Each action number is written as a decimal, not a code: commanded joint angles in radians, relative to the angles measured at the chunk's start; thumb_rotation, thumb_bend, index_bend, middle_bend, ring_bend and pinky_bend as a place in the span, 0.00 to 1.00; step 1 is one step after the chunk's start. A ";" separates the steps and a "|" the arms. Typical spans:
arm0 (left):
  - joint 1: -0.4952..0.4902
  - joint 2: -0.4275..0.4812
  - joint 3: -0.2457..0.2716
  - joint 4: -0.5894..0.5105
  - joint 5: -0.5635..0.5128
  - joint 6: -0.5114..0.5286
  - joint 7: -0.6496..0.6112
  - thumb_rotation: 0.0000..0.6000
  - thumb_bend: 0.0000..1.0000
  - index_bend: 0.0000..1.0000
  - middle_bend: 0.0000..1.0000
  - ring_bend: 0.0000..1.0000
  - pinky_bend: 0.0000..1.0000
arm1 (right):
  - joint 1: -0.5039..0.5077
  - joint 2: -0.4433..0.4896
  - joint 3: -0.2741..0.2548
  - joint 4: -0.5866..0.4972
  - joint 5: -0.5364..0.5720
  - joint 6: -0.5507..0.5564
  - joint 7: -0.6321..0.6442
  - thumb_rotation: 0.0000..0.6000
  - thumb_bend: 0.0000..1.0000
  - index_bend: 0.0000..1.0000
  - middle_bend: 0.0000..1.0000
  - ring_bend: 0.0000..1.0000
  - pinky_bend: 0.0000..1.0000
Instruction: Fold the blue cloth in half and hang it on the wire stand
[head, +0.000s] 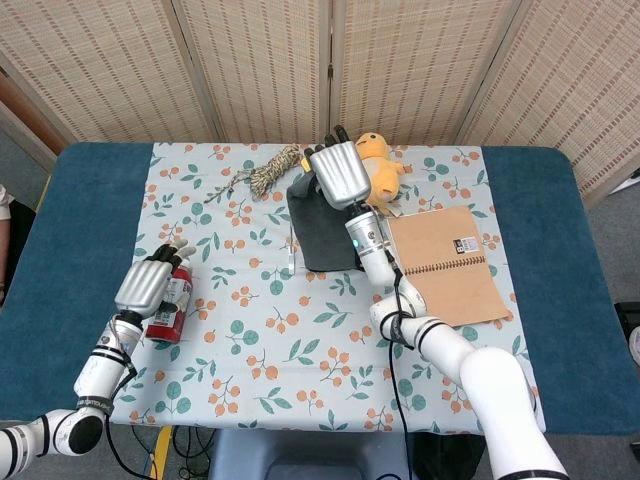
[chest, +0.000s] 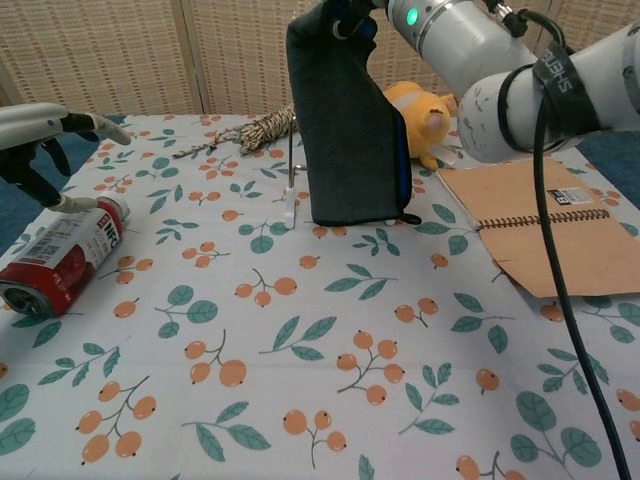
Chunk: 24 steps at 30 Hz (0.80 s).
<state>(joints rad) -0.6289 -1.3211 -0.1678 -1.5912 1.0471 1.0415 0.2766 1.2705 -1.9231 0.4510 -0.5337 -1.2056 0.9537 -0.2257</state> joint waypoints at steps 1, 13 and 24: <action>0.000 0.001 0.000 -0.001 0.001 -0.001 -0.001 1.00 0.28 0.15 0.10 0.12 0.34 | 0.025 -0.026 0.001 0.053 0.013 -0.032 0.012 1.00 0.43 0.89 0.61 0.39 0.22; 0.006 0.003 0.001 0.000 0.004 -0.001 -0.010 1.00 0.28 0.15 0.10 0.11 0.33 | 0.078 -0.085 0.033 0.174 0.087 -0.133 -0.031 1.00 0.11 0.31 0.36 0.21 0.19; 0.008 0.005 0.002 0.002 0.009 0.000 -0.012 1.00 0.28 0.15 0.09 0.11 0.33 | 0.082 -0.080 0.032 0.174 0.106 -0.147 -0.058 1.00 0.00 0.00 0.21 0.08 0.12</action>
<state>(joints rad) -0.6213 -1.3165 -0.1664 -1.5892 1.0565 1.0411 0.2642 1.3556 -2.0072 0.4871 -0.3558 -1.0954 0.7973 -0.2825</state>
